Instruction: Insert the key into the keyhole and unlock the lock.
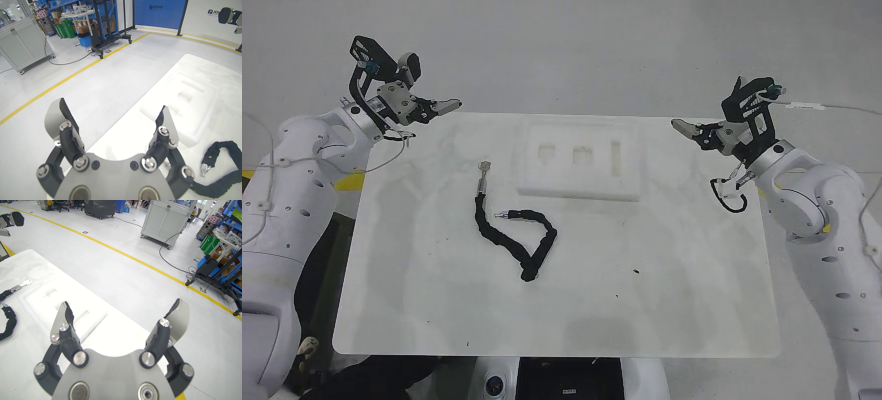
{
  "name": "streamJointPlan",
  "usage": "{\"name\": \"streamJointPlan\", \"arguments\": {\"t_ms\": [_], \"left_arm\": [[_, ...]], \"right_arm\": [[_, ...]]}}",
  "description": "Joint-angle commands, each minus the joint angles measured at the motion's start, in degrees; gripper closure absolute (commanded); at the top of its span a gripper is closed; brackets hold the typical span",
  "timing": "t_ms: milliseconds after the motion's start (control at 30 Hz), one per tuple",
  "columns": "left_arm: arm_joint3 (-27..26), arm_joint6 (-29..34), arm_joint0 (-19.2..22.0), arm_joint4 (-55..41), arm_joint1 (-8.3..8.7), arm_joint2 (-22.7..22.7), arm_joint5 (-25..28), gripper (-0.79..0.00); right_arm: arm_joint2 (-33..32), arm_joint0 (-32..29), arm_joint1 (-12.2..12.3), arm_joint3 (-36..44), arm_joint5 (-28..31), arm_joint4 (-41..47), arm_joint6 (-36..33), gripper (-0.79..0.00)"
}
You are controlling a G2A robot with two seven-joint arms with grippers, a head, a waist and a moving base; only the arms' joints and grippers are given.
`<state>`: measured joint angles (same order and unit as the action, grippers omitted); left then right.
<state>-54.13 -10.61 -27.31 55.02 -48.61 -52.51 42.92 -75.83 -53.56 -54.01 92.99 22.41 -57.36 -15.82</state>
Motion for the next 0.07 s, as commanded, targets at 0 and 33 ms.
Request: {"name": "streamJointPlan", "arguments": {"t_ms": [0, 33], "left_arm": [[0.0, 0.0, 0.0, 0.0, 0.00, 0.0, 0.0, -0.784], [0.0, 0.0, 0.0, 0.0, 0.00, 0.0, 0.0, -0.784]], "right_arm": [[0.0, 0.0, 0.0, 0.0, 0.0, 0.0, 0.0, -0.784], [0.0, 0.0, 0.0, 0.0, 0.0, 0.0, 0.0, -0.784]]}}
